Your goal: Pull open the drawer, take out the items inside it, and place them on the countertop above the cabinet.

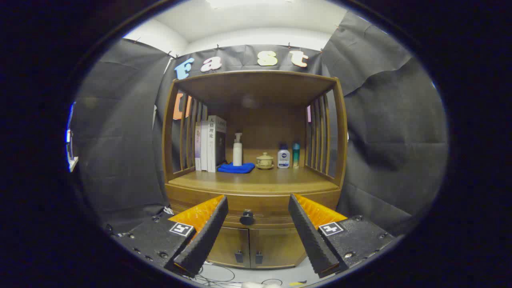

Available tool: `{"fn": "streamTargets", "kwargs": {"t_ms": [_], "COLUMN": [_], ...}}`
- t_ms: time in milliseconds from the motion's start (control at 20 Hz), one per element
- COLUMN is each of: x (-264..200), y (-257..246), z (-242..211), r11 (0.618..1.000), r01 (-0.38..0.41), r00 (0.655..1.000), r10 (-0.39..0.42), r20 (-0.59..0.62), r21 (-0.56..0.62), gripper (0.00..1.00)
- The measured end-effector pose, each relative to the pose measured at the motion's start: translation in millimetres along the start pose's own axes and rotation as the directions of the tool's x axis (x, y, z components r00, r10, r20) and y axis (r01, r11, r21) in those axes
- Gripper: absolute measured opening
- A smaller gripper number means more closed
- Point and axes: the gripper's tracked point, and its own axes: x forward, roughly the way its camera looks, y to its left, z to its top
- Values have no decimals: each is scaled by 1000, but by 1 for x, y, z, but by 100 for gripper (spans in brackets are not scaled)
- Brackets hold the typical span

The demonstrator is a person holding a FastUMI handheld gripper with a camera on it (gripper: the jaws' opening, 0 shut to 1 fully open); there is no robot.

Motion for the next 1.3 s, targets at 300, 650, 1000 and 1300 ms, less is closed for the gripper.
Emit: {"fn": "streamTargets", "kwargs": {"t_ms": [300,650,1000,1300], "x": [2,7,28,56], "y": [-4,-3,2,2], "z": [0,-6,-33,-76], "r11": [1000,1000,999,999], "r01": [14,24,15,28], "r00": [1000,1000,1000,998], "r10": [-14,-24,-15,-31], "r20": [2,1,-3,-46], "r21": [7,0,-31,-47], "gripper": [99,99,99,99]}}
